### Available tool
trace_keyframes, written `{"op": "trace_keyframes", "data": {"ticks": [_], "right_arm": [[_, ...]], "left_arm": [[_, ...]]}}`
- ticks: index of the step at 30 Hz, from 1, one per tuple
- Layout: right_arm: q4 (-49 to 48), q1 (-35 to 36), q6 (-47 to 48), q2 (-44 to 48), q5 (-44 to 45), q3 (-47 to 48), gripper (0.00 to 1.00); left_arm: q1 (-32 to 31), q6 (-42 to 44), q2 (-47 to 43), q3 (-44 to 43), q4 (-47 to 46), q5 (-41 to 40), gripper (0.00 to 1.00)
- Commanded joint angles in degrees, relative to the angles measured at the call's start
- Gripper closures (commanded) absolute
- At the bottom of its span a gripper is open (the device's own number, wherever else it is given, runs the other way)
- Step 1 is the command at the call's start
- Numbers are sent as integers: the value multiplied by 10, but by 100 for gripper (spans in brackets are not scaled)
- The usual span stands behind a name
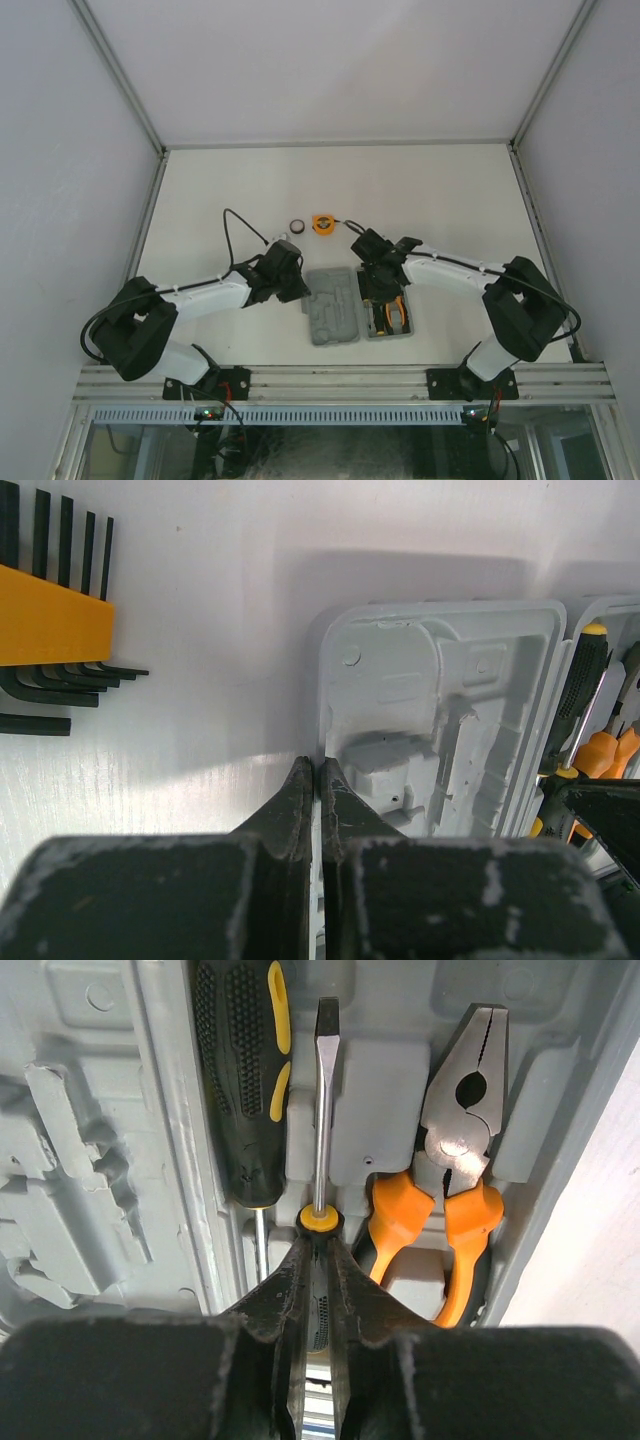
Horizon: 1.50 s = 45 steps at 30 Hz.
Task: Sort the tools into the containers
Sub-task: Adjust the screwdriver in the storage box.
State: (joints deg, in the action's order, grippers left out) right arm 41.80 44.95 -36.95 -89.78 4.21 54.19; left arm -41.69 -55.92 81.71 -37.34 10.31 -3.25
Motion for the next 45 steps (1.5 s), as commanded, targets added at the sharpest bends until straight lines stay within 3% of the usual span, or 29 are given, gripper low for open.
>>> {"op": "trace_keyframes", "data": {"ticks": [1,7,24,34,37,45], "right_arm": [[14,6,-10,-40,5,-3,92],[5,14,-1,-100,-19,-4,100],[-124,56,-16,-344,-116,-24,100],[-202,76,-46,-423,-154,-28,100],[-215,74,-51,-405,-151,-42,100],[-169,26,-25,-182,-93,-75,100]], "left_arm": [[4,9,-3,-1,6,-15,100],[5,25,4,-9,6,-8,100],[-33,62,34,-45,-1,16,100],[-44,73,37,-50,-14,29,100],[-45,75,35,-50,-11,27,100],[-43,77,29,-50,14,-2,100]]}}
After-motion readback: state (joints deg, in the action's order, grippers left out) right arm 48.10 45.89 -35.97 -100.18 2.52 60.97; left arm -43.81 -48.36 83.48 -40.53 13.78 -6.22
